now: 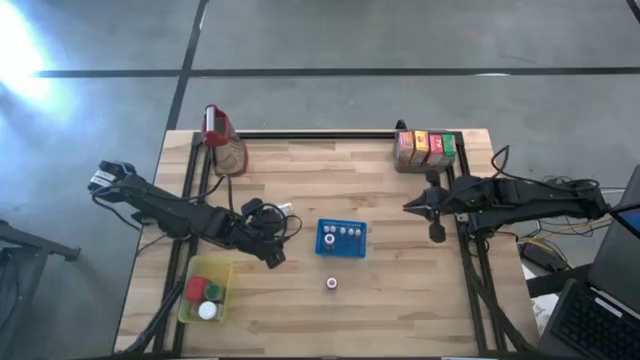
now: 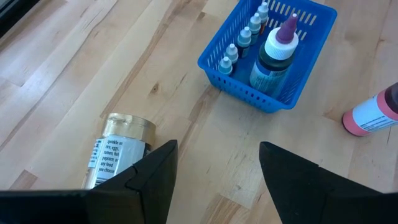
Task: Pick & Place Kitchen Items
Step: Put the golden seasoning bottle into the yellow bin
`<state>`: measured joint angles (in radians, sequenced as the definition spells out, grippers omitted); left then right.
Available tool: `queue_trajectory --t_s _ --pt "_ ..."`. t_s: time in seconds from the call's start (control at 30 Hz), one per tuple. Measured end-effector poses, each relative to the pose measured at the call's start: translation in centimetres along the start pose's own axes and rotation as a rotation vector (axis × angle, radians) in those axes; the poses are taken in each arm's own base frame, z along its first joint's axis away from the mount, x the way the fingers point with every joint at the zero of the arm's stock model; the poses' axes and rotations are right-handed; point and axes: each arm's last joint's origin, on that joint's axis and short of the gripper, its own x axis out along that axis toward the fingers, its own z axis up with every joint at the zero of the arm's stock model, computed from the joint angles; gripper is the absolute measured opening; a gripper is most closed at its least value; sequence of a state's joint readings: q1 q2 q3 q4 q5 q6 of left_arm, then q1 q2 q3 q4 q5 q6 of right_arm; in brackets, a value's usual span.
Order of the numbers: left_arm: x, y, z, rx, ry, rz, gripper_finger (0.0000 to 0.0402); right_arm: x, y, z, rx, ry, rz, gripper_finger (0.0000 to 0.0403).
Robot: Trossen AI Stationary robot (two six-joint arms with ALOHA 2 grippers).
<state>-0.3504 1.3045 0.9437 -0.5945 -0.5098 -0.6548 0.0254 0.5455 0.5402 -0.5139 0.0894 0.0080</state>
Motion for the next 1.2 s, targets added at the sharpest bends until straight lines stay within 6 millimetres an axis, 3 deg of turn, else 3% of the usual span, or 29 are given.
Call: queue_trajectory --t_s 1.2 --pt "0.1 -0.5 1.1 -0.035 -0.098 -0.047 0.0232 0.0 0.0 -0.3 -0.01 -0.009 0.002 0.013"
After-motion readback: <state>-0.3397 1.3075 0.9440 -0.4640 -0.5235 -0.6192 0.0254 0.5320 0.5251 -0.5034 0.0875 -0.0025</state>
